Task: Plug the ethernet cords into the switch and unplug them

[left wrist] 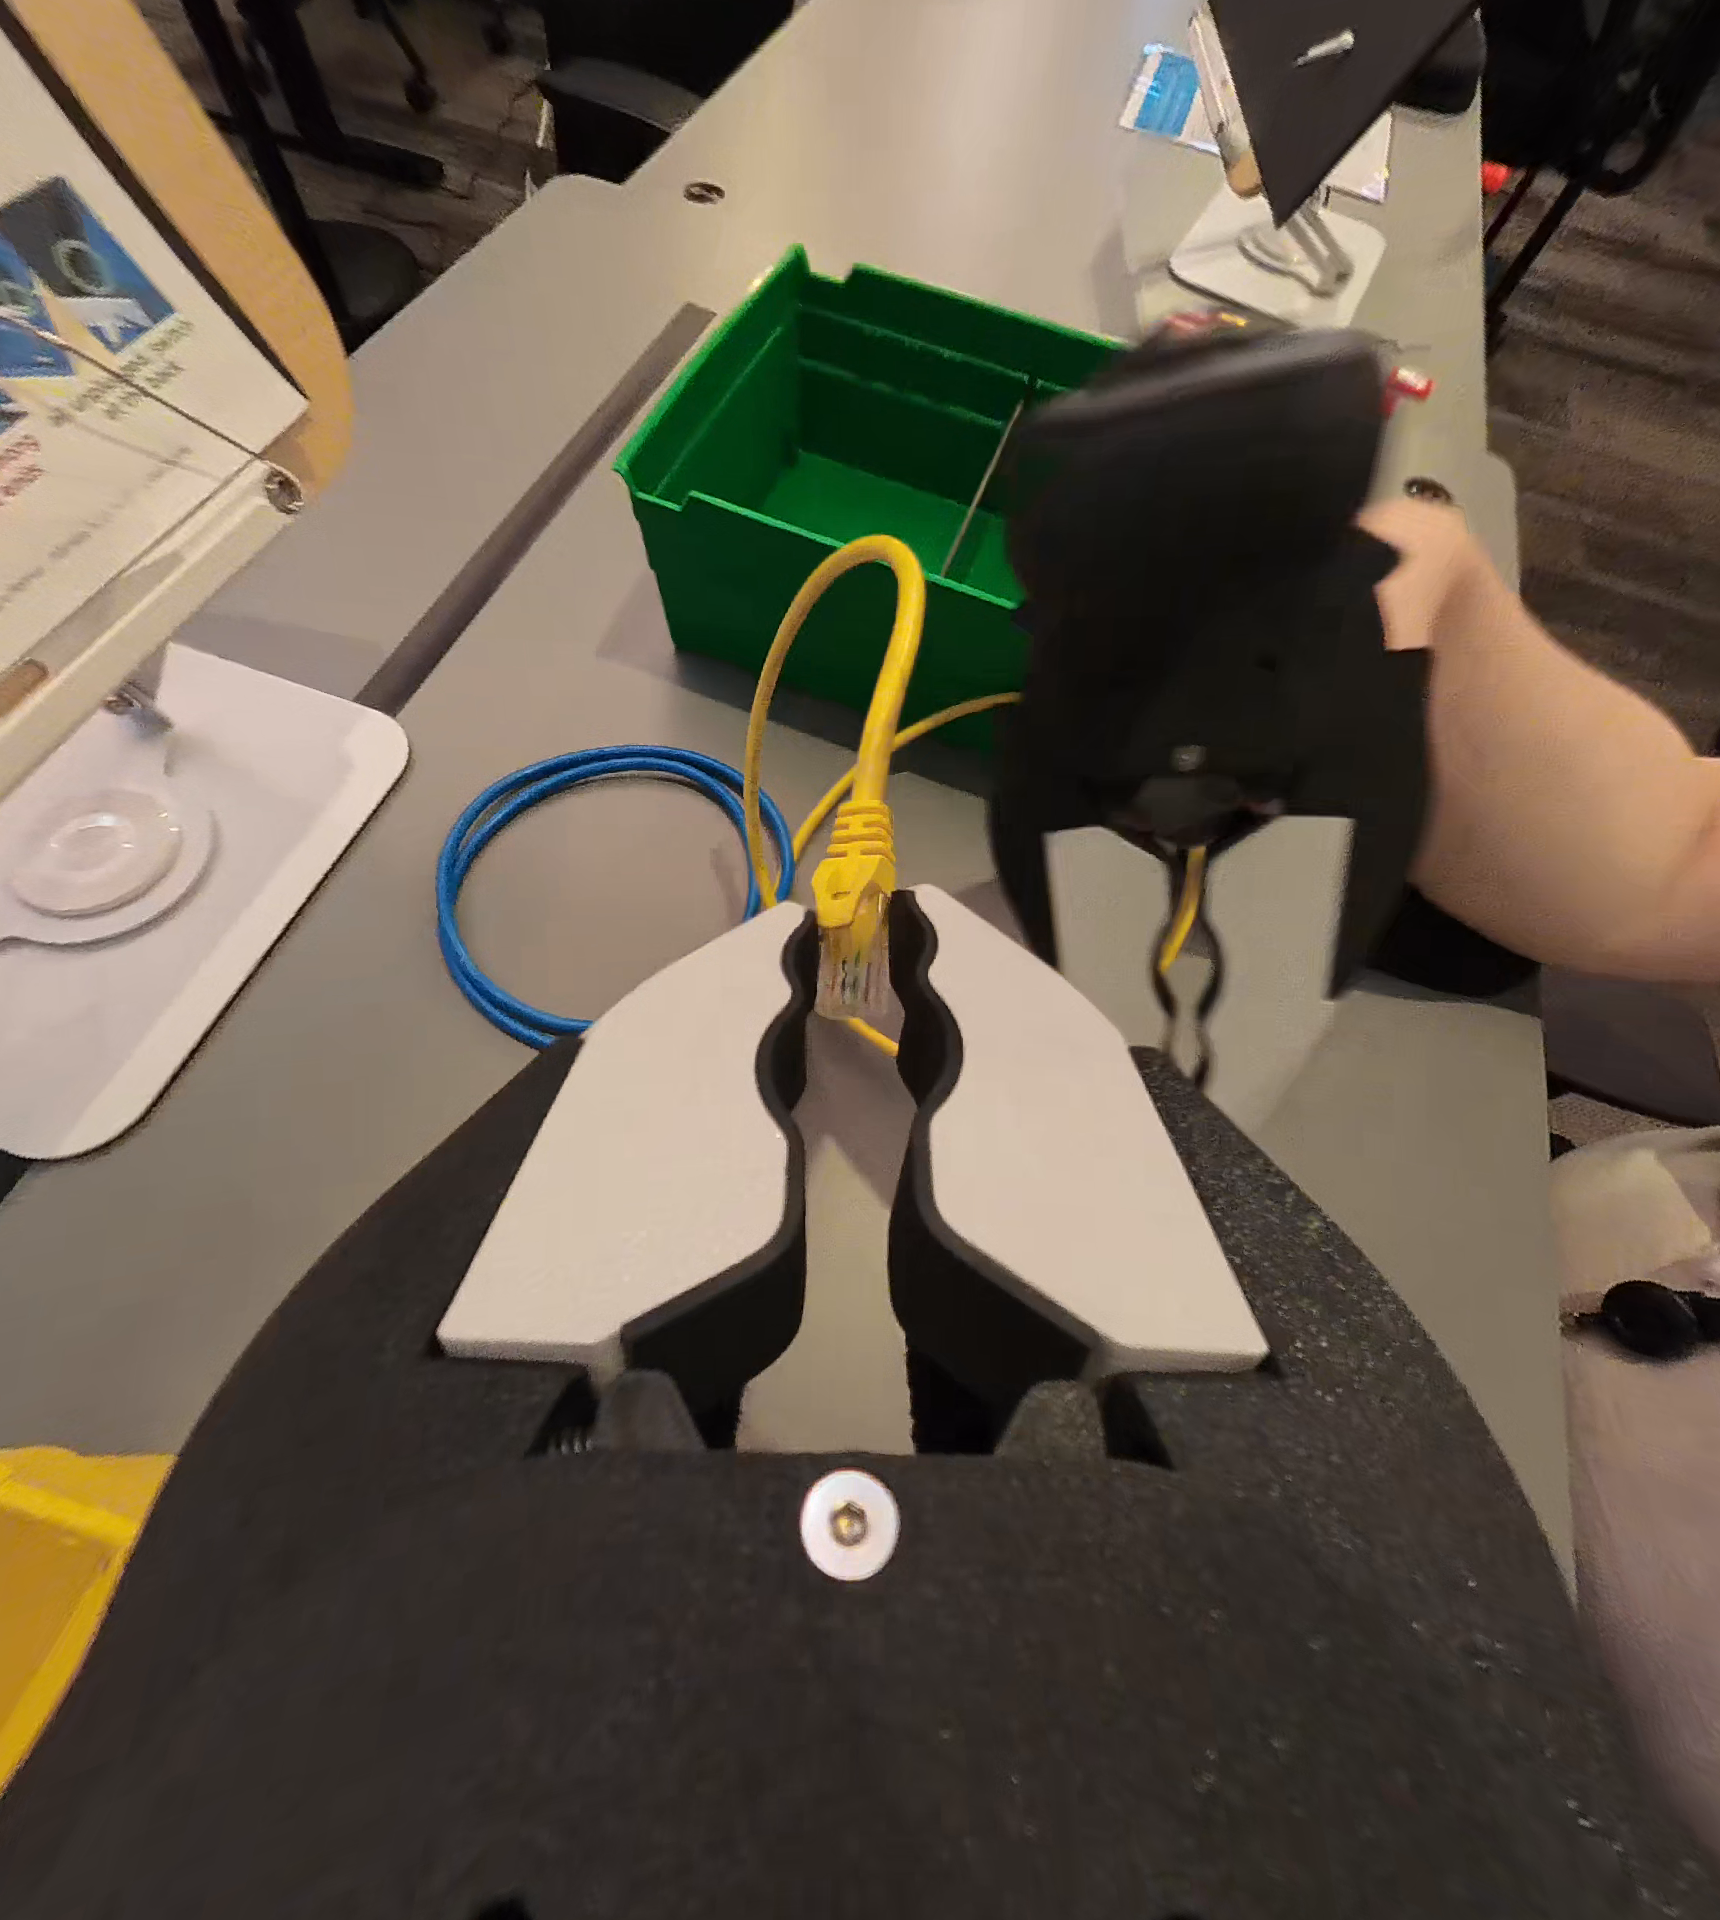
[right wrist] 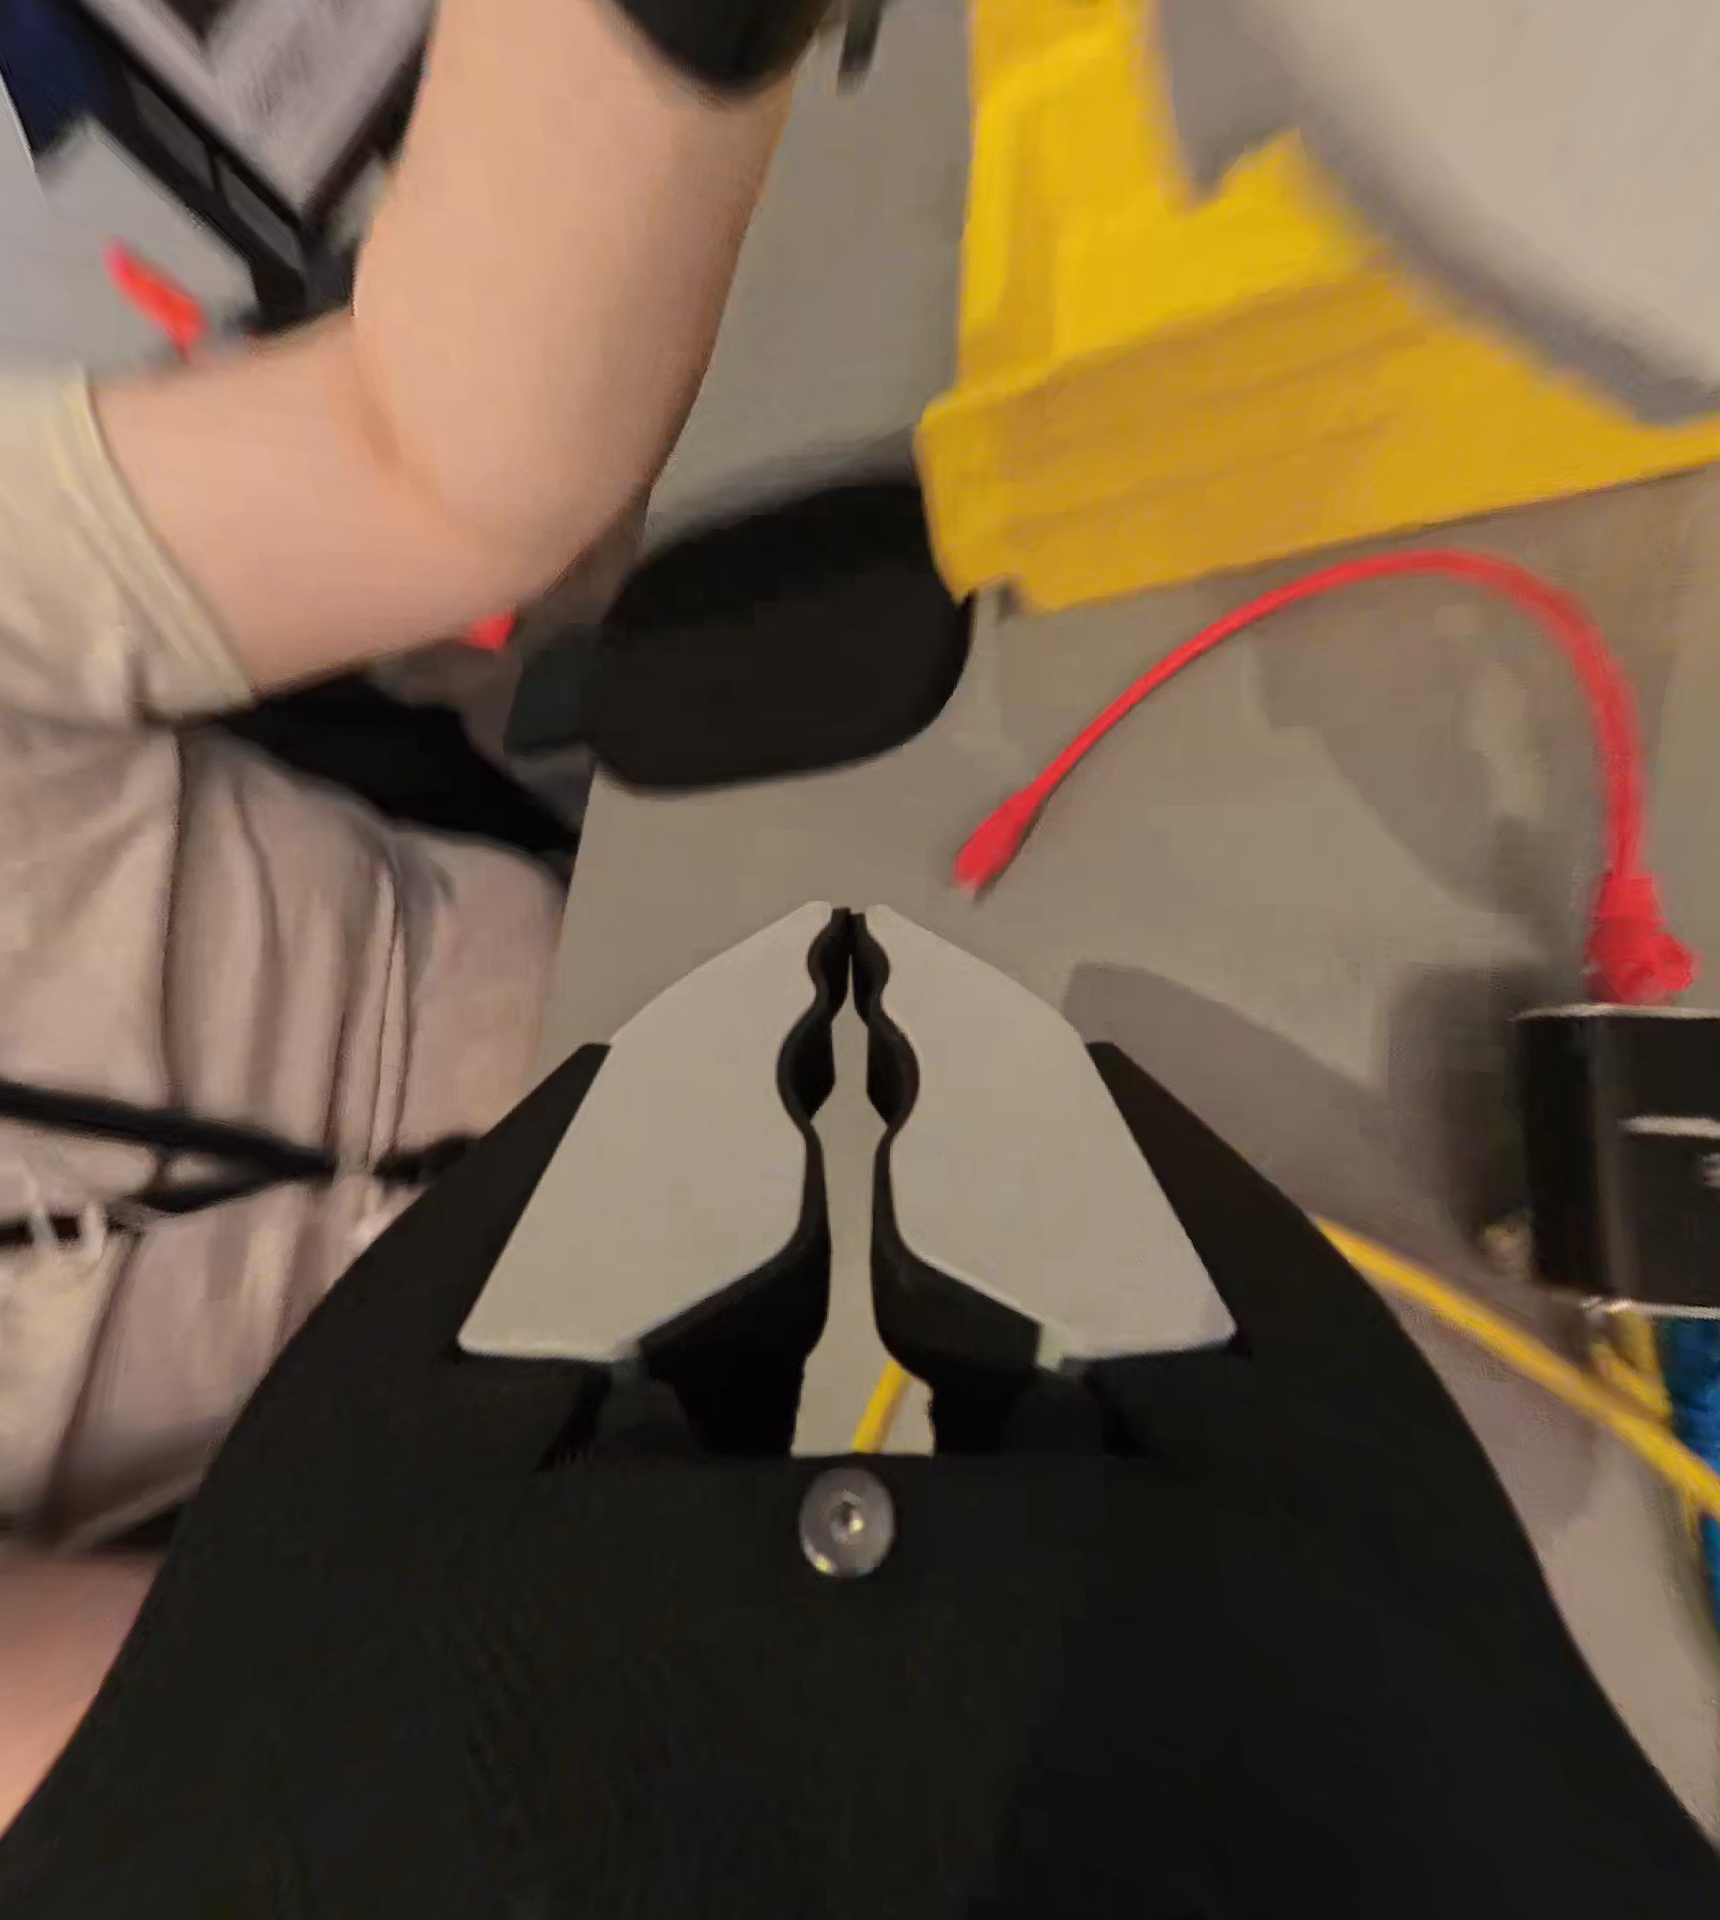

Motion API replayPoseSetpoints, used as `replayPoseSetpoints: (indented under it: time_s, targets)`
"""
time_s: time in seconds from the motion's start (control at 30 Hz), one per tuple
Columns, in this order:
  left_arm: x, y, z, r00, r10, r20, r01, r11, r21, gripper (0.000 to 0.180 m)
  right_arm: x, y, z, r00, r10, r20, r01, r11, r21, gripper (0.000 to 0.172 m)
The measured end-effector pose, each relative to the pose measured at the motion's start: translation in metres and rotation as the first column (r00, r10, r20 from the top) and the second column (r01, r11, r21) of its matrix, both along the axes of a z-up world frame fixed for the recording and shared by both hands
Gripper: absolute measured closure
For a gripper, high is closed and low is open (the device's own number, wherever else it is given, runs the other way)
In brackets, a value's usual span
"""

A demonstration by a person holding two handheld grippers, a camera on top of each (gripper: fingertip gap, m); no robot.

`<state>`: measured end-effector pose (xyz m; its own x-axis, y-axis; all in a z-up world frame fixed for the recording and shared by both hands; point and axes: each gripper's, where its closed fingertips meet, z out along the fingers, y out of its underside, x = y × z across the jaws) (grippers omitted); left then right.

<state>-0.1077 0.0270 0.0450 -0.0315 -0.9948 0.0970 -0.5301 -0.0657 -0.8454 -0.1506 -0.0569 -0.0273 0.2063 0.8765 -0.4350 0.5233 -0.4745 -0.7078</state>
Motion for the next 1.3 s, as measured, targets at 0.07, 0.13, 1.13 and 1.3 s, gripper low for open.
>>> replayPoseSetpoints:
  time_s: [0.07, 0.13, 1.13, 1.3]
  targets:
    - [-0.006, 0.005, 0.005, 1.0, 0.009, 0.015, -0.009, 1.0, -0.009, 0.168, 0.002, 0.035, 0.013, 0.982, -0.128, -0.136, 0.144, 0.983, 0.115, 0.171]
    - [-0.012, 0.006, 0.007, 1.0, 0.01, 0.027, -0.01, 1.0, -0.001, 0.168, 0.01, 0.064, 0.03, 0.939, -0.229, -0.255, 0.293, 0.923, 0.251, 0.163]
    - [-0.028, -0.033, 0.037, 0.908, -0.093, 0.409, 0.257, 0.894, -0.367, 0.12, 0.024, 0.039, 0.123, 0.846, 0.058, -0.53, 0.497, 0.274, 0.823, 0.159]
    - [-0.017, -0.056, 0.053, 0.839, -0.138, 0.526, 0.431, 0.758, -0.489, 0.151, 0.025, 0.032, 0.129, 0.856, 0.081, -0.51, 0.489, 0.193, 0.851, 0.159]
